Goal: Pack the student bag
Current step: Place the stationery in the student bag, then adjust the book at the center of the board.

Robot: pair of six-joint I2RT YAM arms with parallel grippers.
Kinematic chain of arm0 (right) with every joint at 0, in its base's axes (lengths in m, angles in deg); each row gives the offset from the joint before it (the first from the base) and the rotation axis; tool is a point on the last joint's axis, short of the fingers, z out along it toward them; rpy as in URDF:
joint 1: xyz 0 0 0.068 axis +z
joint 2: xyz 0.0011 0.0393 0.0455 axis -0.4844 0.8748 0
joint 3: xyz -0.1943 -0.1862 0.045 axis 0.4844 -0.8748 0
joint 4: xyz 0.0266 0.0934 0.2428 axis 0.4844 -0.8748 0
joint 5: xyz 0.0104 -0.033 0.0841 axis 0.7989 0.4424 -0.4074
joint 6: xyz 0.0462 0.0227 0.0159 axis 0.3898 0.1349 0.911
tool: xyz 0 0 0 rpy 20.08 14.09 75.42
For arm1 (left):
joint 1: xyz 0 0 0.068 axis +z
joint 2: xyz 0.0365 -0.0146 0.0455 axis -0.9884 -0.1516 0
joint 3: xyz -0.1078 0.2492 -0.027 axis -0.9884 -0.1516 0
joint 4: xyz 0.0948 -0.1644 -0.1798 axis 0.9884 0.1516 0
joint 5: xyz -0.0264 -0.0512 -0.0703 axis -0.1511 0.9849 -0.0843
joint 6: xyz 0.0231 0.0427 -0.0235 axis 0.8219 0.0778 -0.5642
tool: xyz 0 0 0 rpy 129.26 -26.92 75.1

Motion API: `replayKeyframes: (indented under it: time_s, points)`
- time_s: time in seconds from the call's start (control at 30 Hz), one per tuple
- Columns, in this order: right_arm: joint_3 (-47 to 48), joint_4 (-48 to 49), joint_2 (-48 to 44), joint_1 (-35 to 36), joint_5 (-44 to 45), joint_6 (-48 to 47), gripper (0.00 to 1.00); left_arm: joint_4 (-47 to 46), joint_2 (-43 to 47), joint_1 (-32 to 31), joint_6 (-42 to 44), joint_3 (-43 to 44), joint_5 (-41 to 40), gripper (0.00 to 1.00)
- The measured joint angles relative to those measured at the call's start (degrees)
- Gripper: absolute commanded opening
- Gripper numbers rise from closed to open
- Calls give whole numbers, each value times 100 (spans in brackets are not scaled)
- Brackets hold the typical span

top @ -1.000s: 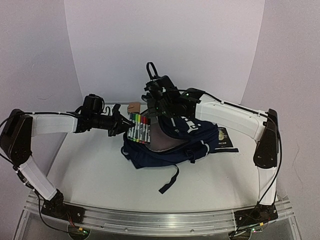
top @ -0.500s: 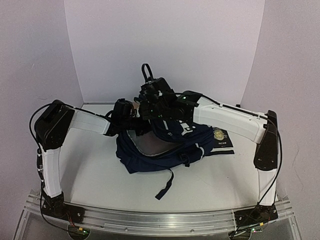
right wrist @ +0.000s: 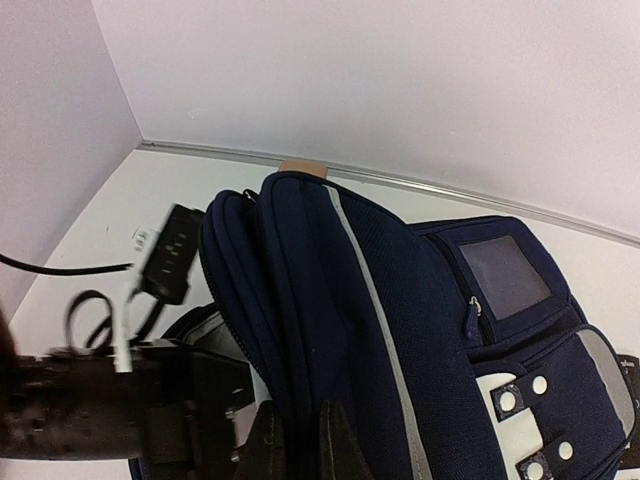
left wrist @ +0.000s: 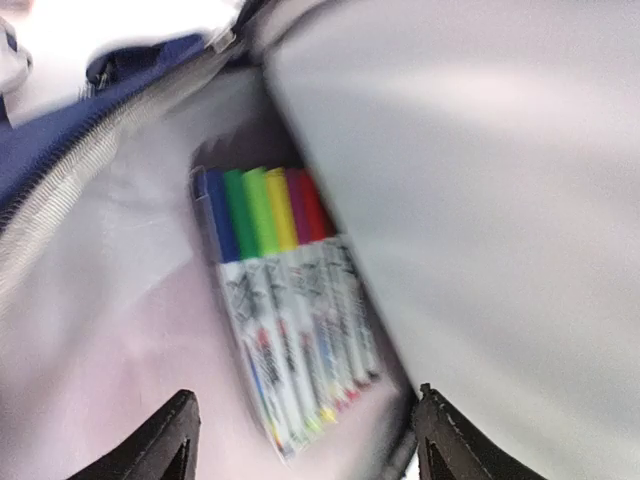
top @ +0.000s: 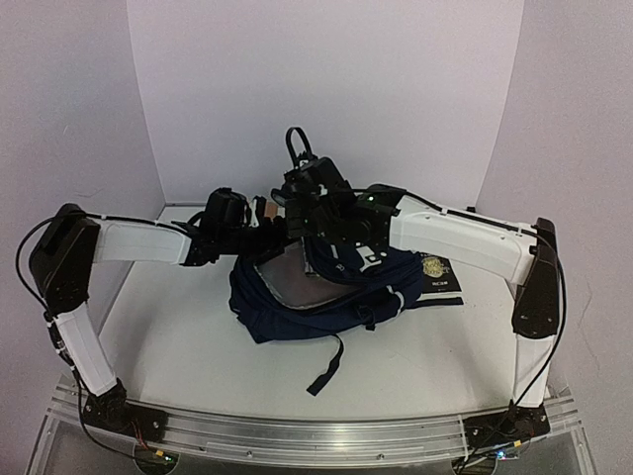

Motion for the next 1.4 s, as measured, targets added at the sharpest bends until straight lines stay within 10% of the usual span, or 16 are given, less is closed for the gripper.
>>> replayKeyframes:
  time_s: [0.1,0.27,0.4,0.63,0.83,1.13,1.4]
  points:
    - [-67,53,0,11,36,2,5,246,764,15,141,-292,-182,80]
    - [-222,201,-7,29,-34,14,70,887,1849,50,227,-865,-616,85]
    - [-371,383,-165,36,-166,-16,98,1382,2553,395,228,-1427,-898,87]
    - [-915,404,-976,-241,-359,18,98,1967,3048,1332,233,-1993,-860,90]
    - [-2228,457,-1637,-1923,-832,381,98,2216,2830,1358,412,-1863,-548,91]
    - [-4206,311,-1530,-4415,-1620,569,98,2257,2551,1390,488,-1741,-189,92]
    - [-4326,460,-696,-5058,-2154,185,89,2253,2551,1397,477,-1741,-18,93]
